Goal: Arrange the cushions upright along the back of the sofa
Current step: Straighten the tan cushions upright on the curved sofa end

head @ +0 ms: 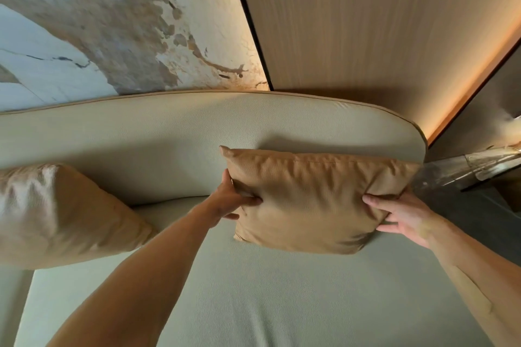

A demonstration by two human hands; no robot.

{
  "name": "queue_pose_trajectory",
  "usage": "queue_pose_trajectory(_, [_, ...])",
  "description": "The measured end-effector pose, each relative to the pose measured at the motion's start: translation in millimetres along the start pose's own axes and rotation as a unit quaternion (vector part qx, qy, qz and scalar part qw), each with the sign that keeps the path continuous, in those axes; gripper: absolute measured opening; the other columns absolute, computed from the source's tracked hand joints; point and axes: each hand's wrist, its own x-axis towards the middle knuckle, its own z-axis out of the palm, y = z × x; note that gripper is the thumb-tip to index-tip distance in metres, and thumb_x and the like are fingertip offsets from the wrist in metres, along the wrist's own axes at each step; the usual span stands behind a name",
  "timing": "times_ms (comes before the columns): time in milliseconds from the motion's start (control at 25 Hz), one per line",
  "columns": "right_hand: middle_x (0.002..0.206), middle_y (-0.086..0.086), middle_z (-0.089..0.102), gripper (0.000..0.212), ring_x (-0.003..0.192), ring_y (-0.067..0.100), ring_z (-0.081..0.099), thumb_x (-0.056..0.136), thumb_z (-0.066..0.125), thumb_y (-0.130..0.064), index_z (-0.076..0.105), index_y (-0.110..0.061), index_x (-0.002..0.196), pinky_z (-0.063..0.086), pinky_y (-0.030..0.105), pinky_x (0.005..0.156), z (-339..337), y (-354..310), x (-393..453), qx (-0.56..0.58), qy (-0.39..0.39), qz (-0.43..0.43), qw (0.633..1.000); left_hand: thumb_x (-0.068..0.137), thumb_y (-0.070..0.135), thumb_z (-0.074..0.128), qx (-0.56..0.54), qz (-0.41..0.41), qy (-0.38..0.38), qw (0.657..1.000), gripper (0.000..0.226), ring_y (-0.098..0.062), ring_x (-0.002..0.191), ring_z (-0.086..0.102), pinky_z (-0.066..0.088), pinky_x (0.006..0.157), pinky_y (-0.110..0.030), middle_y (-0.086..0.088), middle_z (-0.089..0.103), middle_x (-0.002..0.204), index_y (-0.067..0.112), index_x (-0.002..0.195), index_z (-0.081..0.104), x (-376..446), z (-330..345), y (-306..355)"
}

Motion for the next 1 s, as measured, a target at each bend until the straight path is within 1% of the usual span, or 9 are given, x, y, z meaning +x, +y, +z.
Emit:
queue_pose_trajectory(120, [0.138, 0.006, 0.056, 0.11, 0.124, 0.038, 0.054, 0.05, 0.09, -0.021, 0.035, -0.033, 0.144, 0.041, 0.067, 0.099, 9.8, -2.4, 1.3, 0.01, -0.013, -0.018, 1.0, 0.064, 0.032, 0.089, -0.009, 0.014, 0.009, 1.0, 0.098, -0.022, 0.121, 0.048, 0.057, 0.085, -0.048, 0.005, 0.041, 0.132, 0.047, 0.135, 0.023, -7.3, -17.8, 1.1])
queue_pose_trajectory(280, [0.136, 0.001, 0.056, 0.102, 0.123, 0.037, 0.053, 0.055, 0.09, -0.02, 0.036, -0.038, 0.14, 0.044, 0.063, 0.098, 44.3, -6.5, 6.2, 0.008, -0.027, -0.022, 0.999, 0.065, 0.032, 0.089, -0.019, -0.007, 0.03, 0.999, 0.095, -0.022, 0.121, 0.049, 0.054, 0.088, -0.053, 0.005, 0.043, 0.133, 0.045, 0.134, 0.024, -10.8, -45.3, -3.9])
queue_pose_trajectory(360, [0.137, 0.0, 0.054, 0.1, 0.125, 0.038, 0.05, 0.058, 0.09, -0.019, 0.035, -0.039, 0.14, 0.045, 0.063, 0.096, 51.3, -6.7, 9.0, 0.003, -0.011, -0.025, 1.0, 0.069, 0.032, 0.087, -0.006, -0.017, 0.014, 1.0, 0.098, -0.021, 0.121, 0.047, 0.052, 0.091, -0.053, 0.007, 0.042, 0.132, 0.045, 0.139, 0.02, -11.0, -48.0, -7.7])
queue_pose_trajectory(440, [0.134, -0.001, 0.054, 0.096, 0.123, 0.039, 0.051, 0.058, 0.09, -0.021, 0.038, -0.039, 0.137, 0.047, 0.06, 0.093, 47.9, -7.3, 10.6, 0.008, 0.007, -0.022, 1.0, 0.073, 0.031, 0.084, -0.005, -0.018, 0.004, 1.0, 0.096, -0.019, 0.118, 0.047, 0.051, 0.089, -0.049, 0.009, 0.042, 0.132, 0.045, 0.14, 0.017, -12.1, -44.9, -6.7])
queue_pose_trajectory(560, [0.124, -0.005, 0.058, 0.079, 0.111, 0.038, 0.056, 0.06, 0.087, -0.027, 0.042, -0.043, 0.124, 0.052, 0.052, 0.083, 38.8, -8.5, 9.9, 0.012, 0.025, -0.031, 0.999, 0.074, 0.034, 0.082, -0.005, -0.008, 0.009, 1.0, 0.09, -0.018, 0.117, 0.048, 0.053, 0.084, -0.046, 0.01, 0.044, 0.132, 0.044, 0.139, 0.02, -15.5, -39.2, -3.5])
queue_pose_trajectory(640, [0.126, -0.005, 0.058, 0.071, 0.109, 0.036, 0.057, 0.068, 0.084, -0.026, 0.043, -0.044, 0.123, 0.053, 0.051, 0.081, 34.4, -9.5, 9.4, 0.004, 0.04, -0.04, 0.998, 0.075, 0.035, 0.082, 0.002, 0.001, 0.008, 1.0, 0.087, -0.019, 0.12, 0.048, 0.054, 0.085, -0.047, 0.007, 0.044, 0.133, 0.044, 0.137, 0.022, -16.5, -36.4, -2.1])
queue_pose_trajectory(840, [0.129, -0.008, 0.057, 0.068, 0.116, 0.03, 0.058, 0.075, 0.081, -0.021, 0.042, -0.044, 0.127, 0.052, 0.05, 0.082, 28.0, -6.3, 9.9, 0.002, 0.072, -0.071, 0.995, 0.077, 0.029, 0.081, -0.016, 0.005, -0.004, 1.0, 0.09, -0.022, 0.125, 0.045, 0.048, 0.097, -0.054, 0.002, 0.04, 0.139, 0.038, 0.141, 0.019, -16.5, -28.8, -0.4])
queue_pose_trajectory(920, [0.134, -0.006, 0.056, 0.069, 0.119, 0.03, 0.056, 0.076, 0.08, -0.02, 0.042, -0.043, 0.127, 0.05, 0.056, 0.089, 29.1, -3.1, 11.6, 0.003, 0.083, -0.074, 0.994, 0.077, 0.028, 0.081, -0.023, -0.001, -0.005, 1.0, 0.088, -0.023, 0.125, 0.045, 0.047, 0.097, -0.054, 0.001, 0.04, 0.14, 0.037, 0.14, 0.019, -17.1, -24.9, -3.4])
queue_pose_trajectory(1000, [0.136, -0.003, 0.054, 0.066, 0.12, 0.031, 0.055, 0.076, 0.08, -0.019, 0.04, -0.041, 0.125, 0.048, 0.058, 0.091, 32.3, -1.4, 11.6, 0.004, 0.083, -0.067, 0.994, 0.078, 0.029, 0.08, -0.016, -0.011, 0.001, 1.0, 0.084, -0.025, 0.127, 0.045, 0.047, 0.096, -0.053, 0.0, 0.041, 0.14, 0.037, 0.137, 0.02, -16.9, -22.2, -5.4])
